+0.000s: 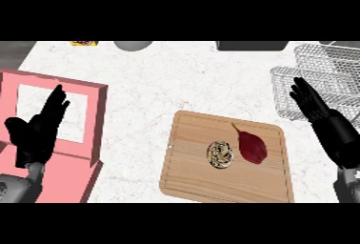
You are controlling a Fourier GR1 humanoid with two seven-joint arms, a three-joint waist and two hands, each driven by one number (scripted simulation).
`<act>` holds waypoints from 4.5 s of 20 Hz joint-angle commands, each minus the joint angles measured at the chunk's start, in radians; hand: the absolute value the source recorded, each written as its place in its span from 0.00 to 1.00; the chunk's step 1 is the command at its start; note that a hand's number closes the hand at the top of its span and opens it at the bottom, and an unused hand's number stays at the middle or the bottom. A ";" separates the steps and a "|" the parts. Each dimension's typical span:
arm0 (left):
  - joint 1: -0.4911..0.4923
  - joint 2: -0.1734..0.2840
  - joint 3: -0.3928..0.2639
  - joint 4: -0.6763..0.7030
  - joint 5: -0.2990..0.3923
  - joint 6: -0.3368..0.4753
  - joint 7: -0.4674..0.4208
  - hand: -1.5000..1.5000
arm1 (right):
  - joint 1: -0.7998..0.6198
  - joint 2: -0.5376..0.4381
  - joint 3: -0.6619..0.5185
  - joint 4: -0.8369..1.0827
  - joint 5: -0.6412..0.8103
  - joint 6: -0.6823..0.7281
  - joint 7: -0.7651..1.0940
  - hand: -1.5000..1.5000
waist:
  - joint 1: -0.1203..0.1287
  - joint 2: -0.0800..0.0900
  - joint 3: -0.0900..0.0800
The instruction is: Pick the cupcake from the cutting board and place it in the tiered basket
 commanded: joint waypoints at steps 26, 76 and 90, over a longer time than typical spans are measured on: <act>0.023 -0.167 -0.121 0.089 -0.024 -0.230 -0.190 0.50 | -0.498 0.023 0.665 0.142 0.599 -0.163 0.700 0.00 | -0.014 0.015 0.000; -0.016 -0.281 -0.020 0.132 -0.120 -0.323 -0.187 0.50 | -0.248 0.173 0.678 0.032 0.840 0.195 1.143 0.00 | 0.005 0.041 0.010; 0.035 -0.285 0.059 0.044 -0.169 -0.382 -0.127 0.50 | -0.198 0.234 0.564 0.184 0.999 0.052 0.741 1.00 | 0.012 0.041 0.011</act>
